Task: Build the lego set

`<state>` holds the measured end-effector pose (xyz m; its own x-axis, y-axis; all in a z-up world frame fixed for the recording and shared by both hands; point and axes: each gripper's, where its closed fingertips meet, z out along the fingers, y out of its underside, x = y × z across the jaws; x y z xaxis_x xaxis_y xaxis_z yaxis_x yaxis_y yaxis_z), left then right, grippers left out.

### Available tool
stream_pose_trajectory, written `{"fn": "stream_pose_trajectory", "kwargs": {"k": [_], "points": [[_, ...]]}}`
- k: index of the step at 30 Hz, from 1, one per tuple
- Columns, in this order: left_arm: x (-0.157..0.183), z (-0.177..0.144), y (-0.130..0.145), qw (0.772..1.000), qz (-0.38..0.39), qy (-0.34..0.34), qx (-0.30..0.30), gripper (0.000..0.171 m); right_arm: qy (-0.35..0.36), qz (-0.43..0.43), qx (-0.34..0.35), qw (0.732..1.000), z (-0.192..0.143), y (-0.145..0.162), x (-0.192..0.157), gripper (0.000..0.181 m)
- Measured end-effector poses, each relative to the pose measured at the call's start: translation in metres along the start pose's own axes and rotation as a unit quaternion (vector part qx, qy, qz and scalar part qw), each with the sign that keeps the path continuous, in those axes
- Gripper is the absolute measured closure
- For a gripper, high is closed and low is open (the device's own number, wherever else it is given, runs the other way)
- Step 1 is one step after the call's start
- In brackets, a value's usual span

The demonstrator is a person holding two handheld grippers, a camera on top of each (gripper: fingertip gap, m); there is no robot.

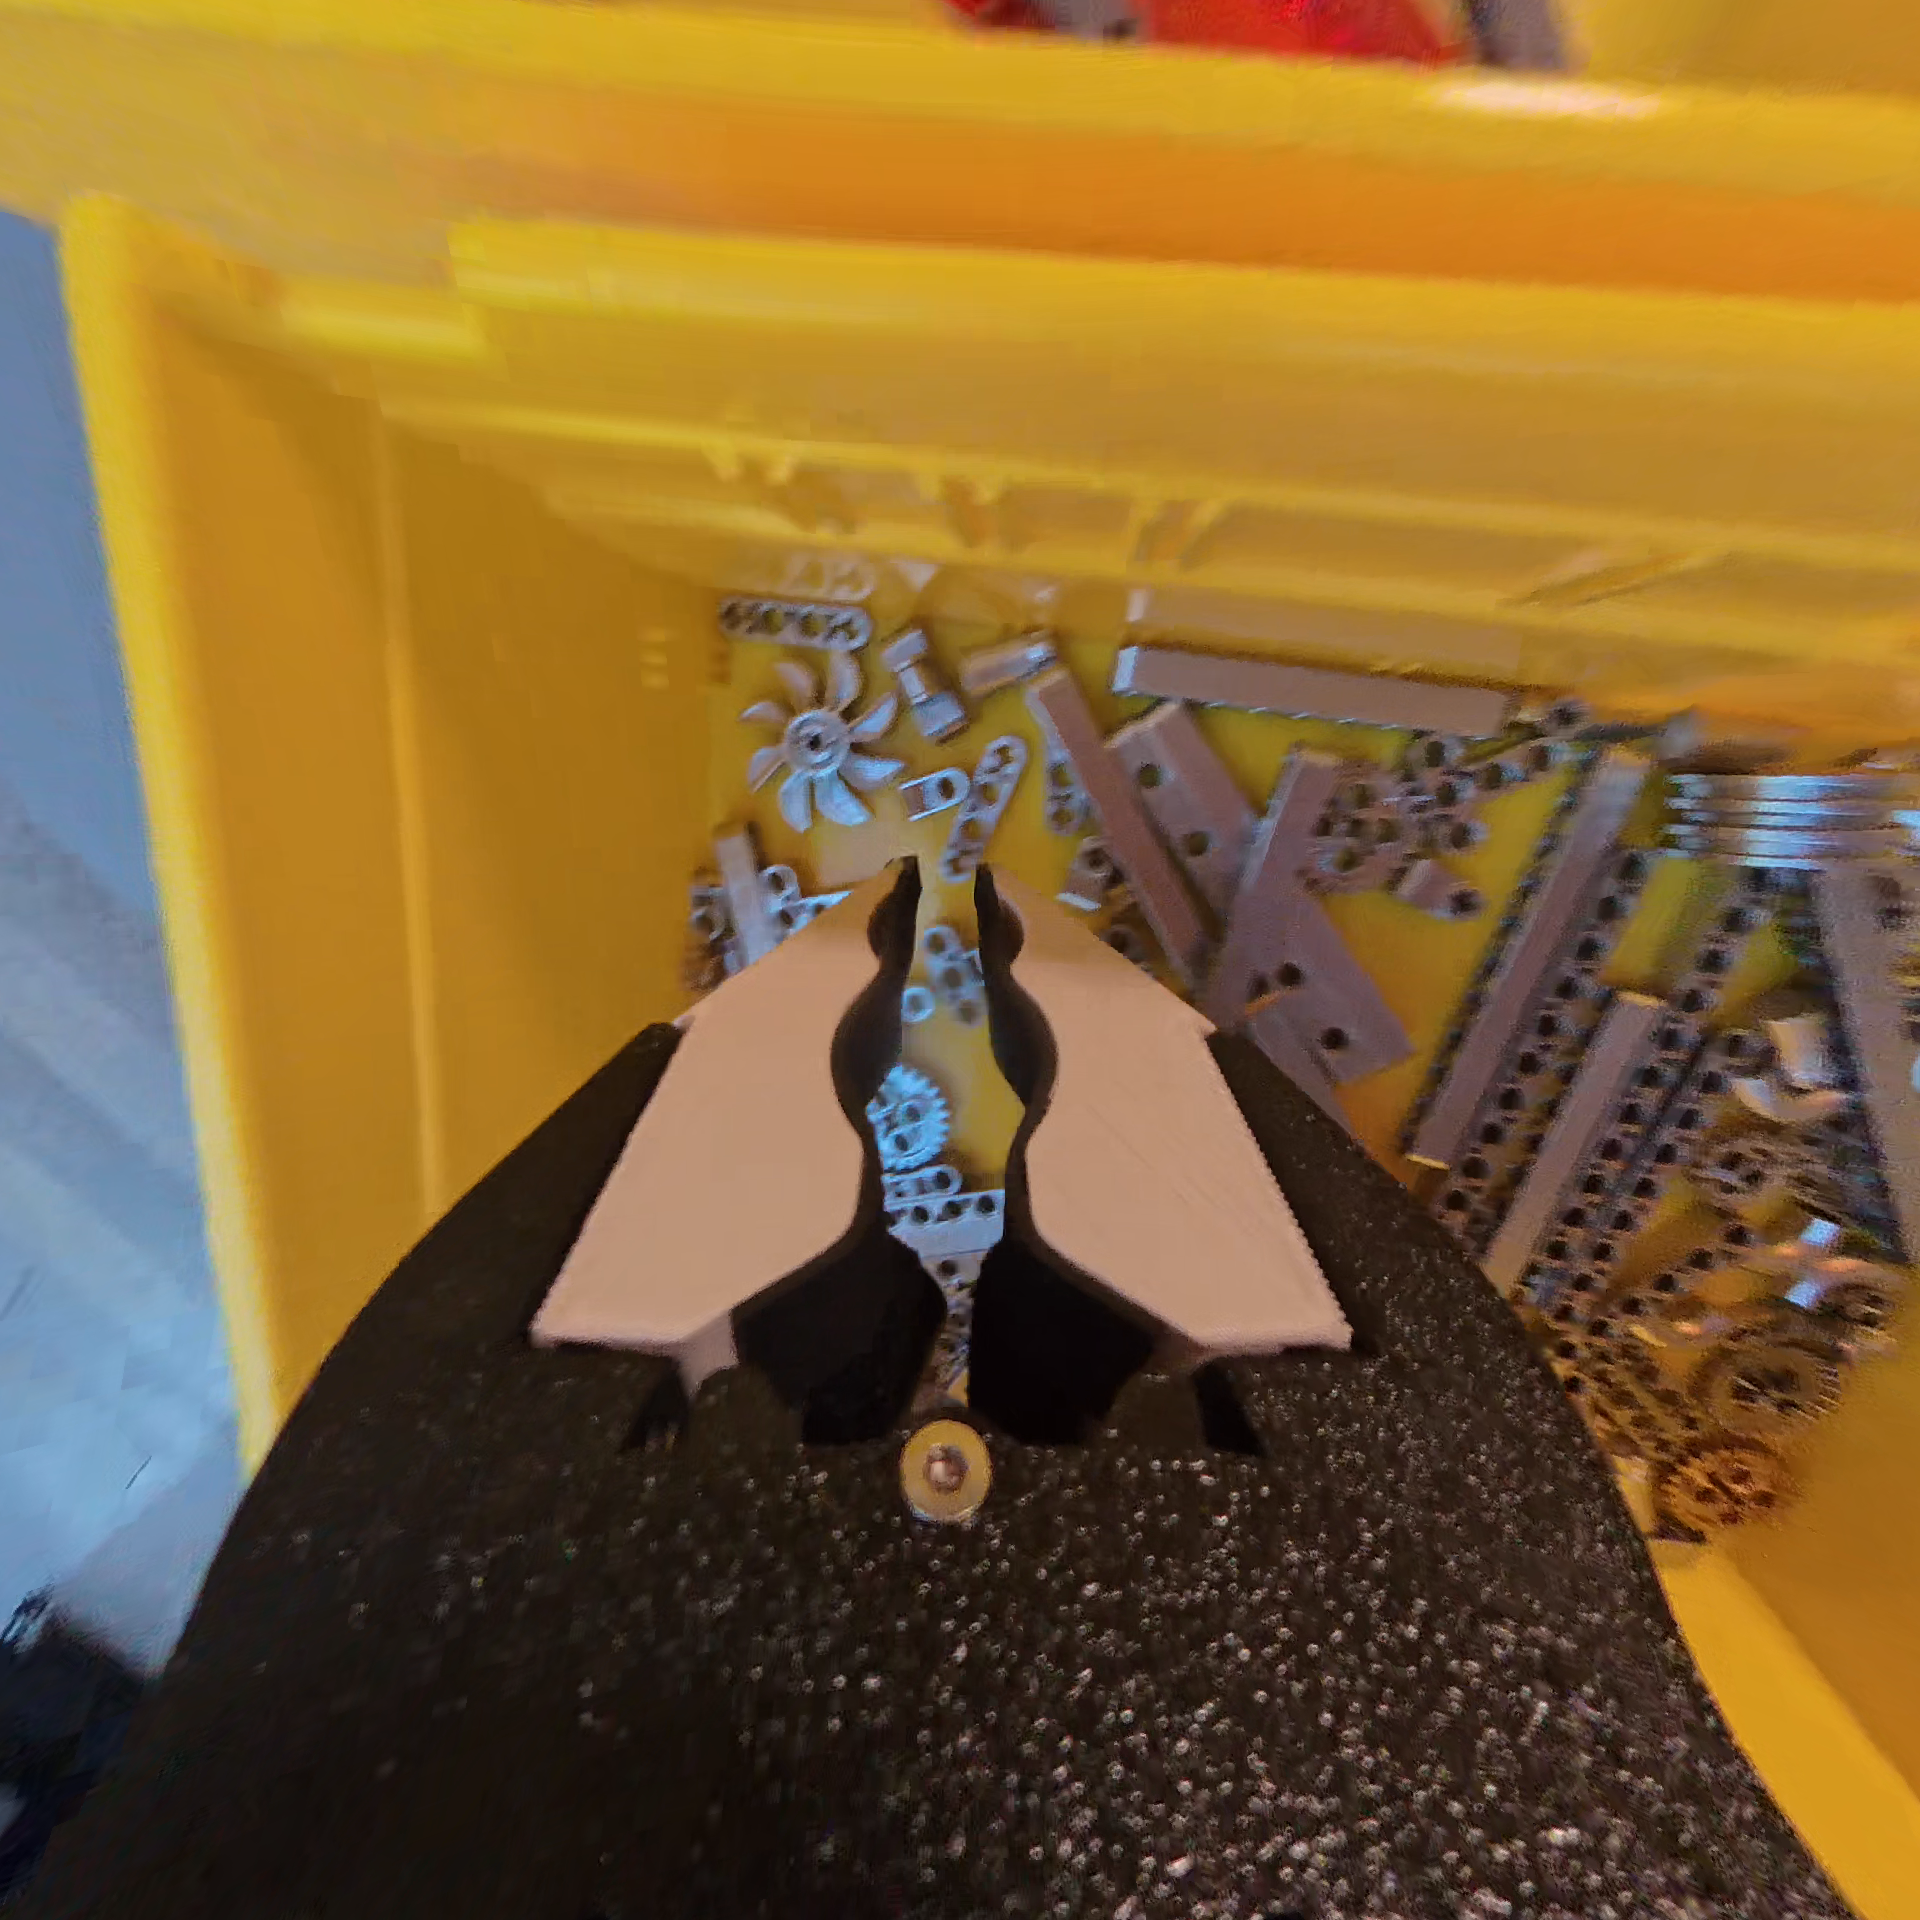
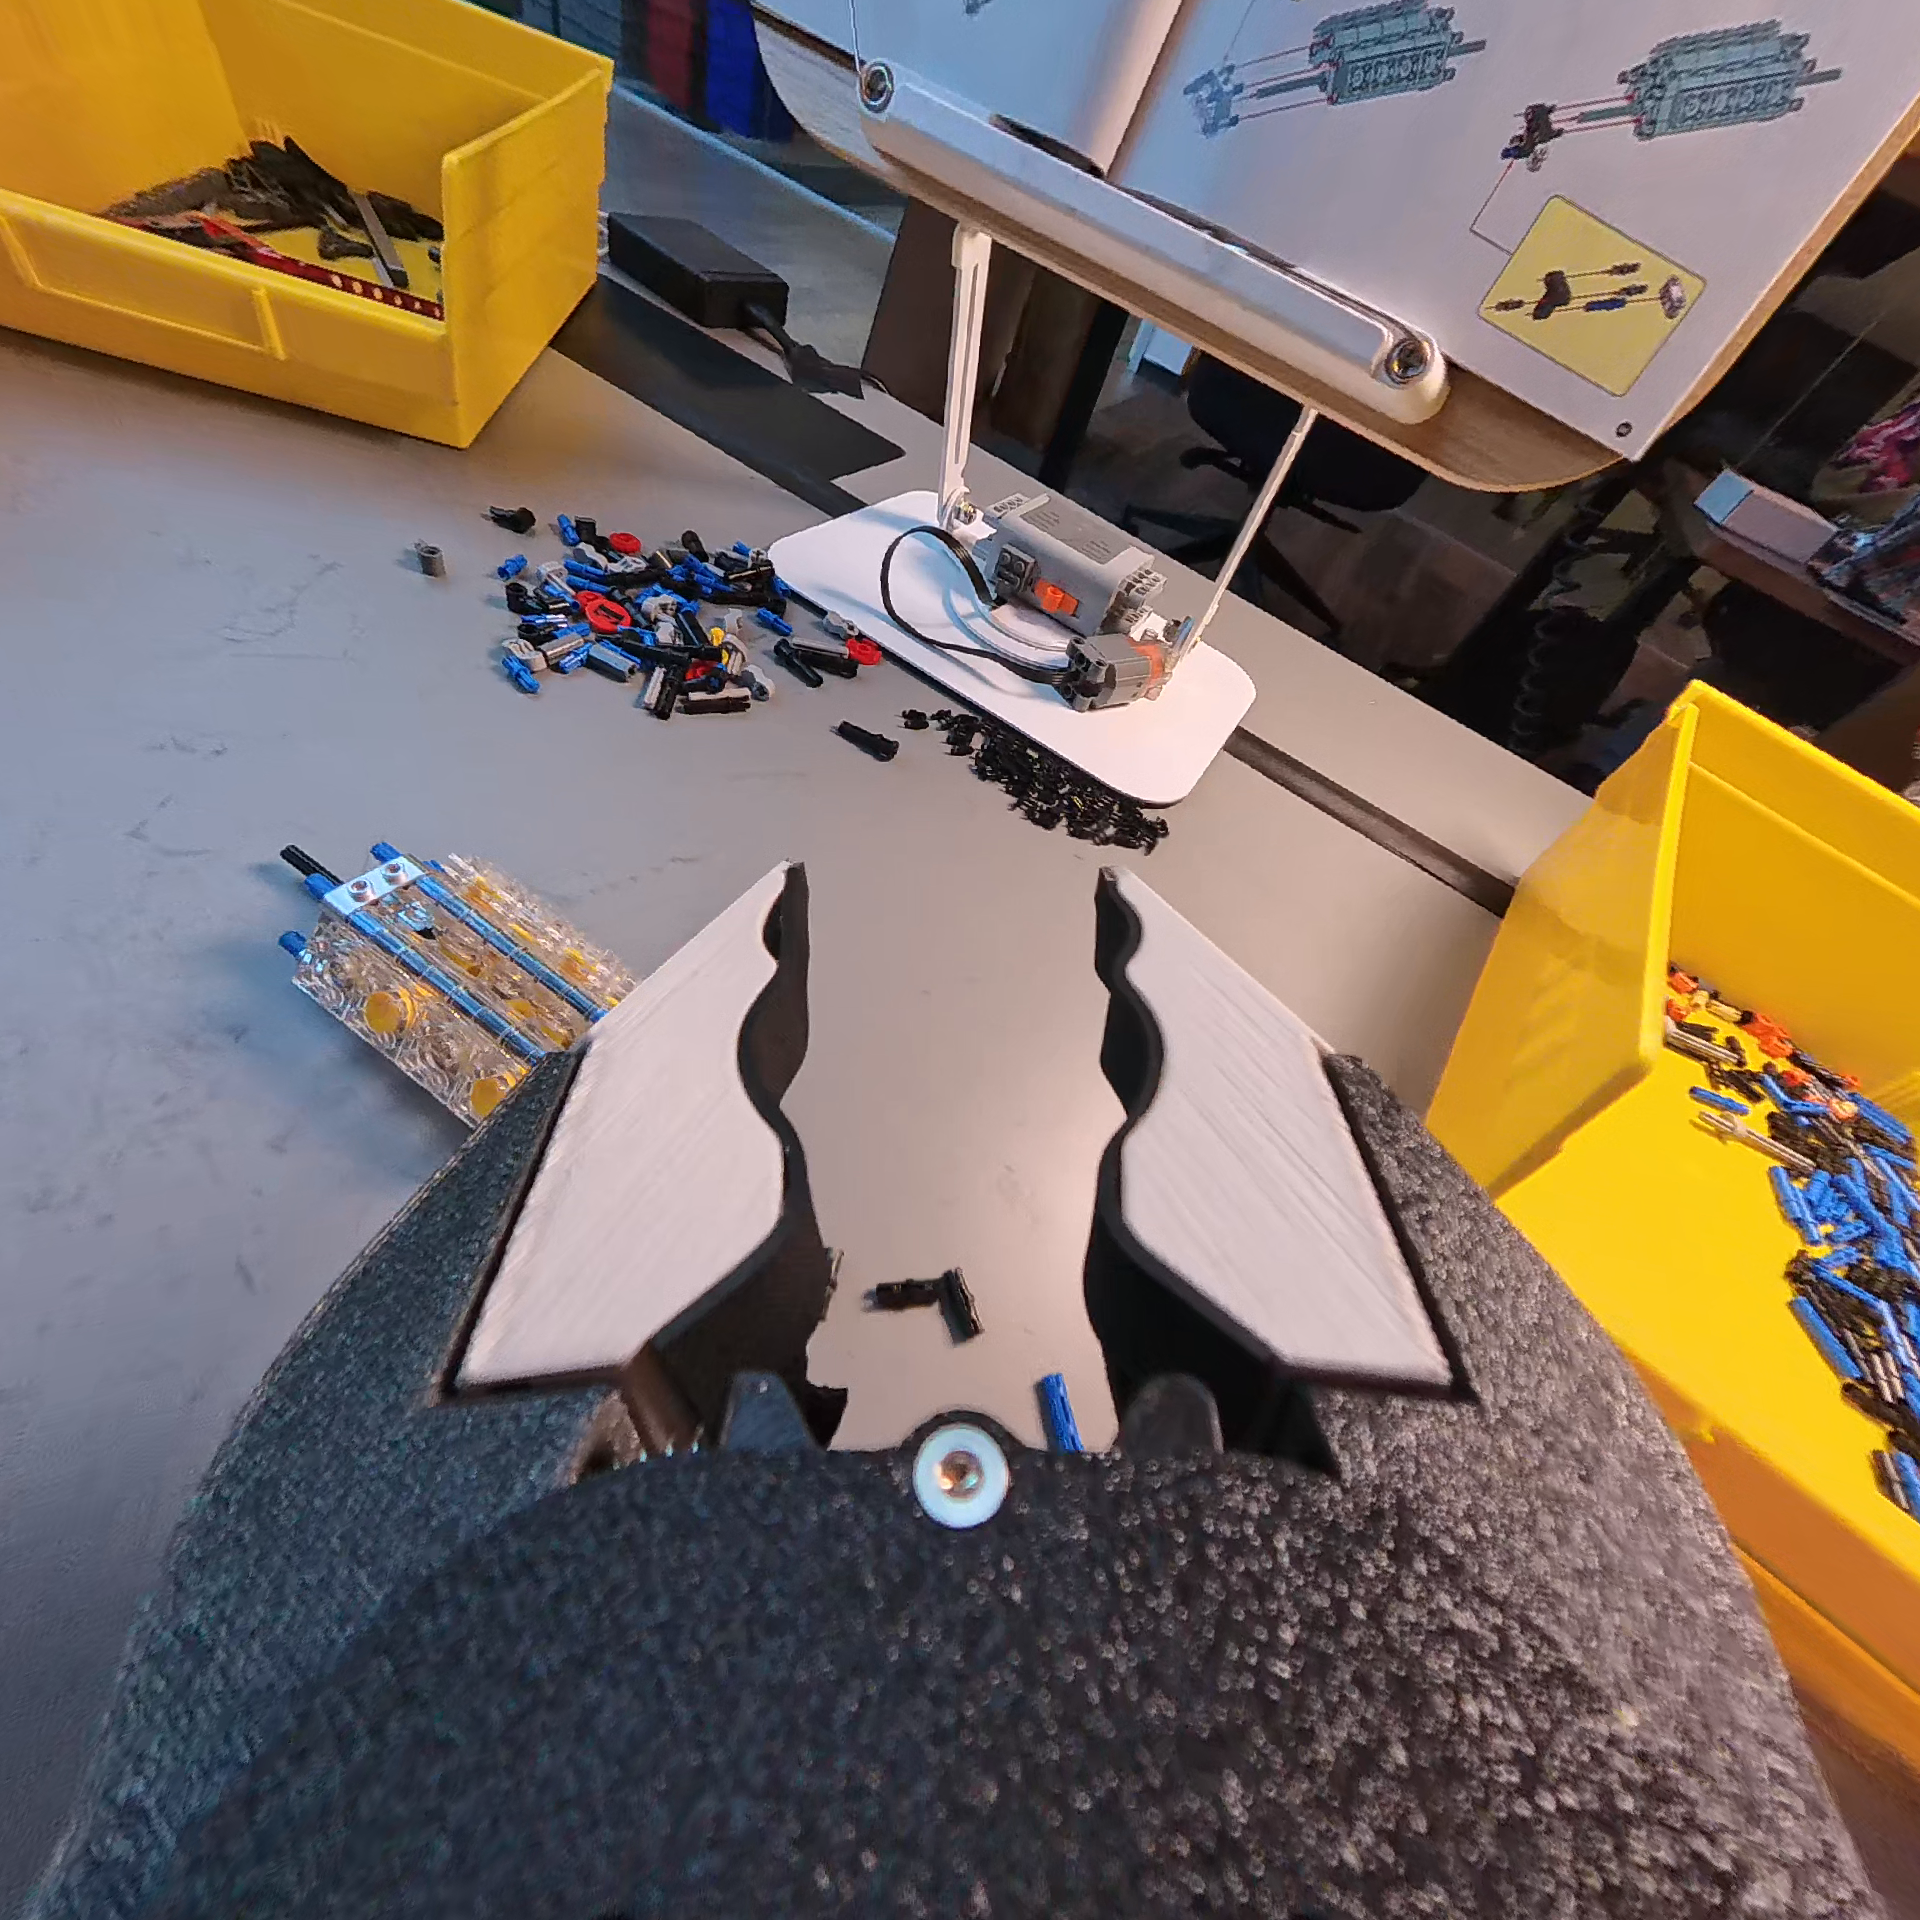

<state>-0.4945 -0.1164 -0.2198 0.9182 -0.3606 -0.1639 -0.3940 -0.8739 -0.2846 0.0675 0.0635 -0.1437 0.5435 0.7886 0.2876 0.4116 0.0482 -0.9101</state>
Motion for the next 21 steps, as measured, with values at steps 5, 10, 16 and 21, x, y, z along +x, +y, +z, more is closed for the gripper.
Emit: {"fn": "stream_pose_trajectory", "kwargs": {"k": [5,10,16,21], "points": [[0.039,0.004,-0.002,0.996,0.038,0.085,0.003,0.159,-0.005,-0.003,0.004,1.0,0.003,-0.004,-0.003,0.128],[0.006,0.007,0.015,0.998,0.039,0.004,-0.047,0.164,-0.002,-0.003,0.002,1.0,0.001,-0.002,-0.001,0.128],[-0.017,-0.002,0.018,0.997,0.016,-0.053,-0.046,0.165,0.004,0.002,0.0,1.0,-0.002,0.001,0.002,0.127],[-0.014,-0.013,0.015,0.998,0.01,-0.052,-0.028,0.161,0.002,0.0,0.006,1.0,-0.003,-0.002,0.003,0.128]]}}
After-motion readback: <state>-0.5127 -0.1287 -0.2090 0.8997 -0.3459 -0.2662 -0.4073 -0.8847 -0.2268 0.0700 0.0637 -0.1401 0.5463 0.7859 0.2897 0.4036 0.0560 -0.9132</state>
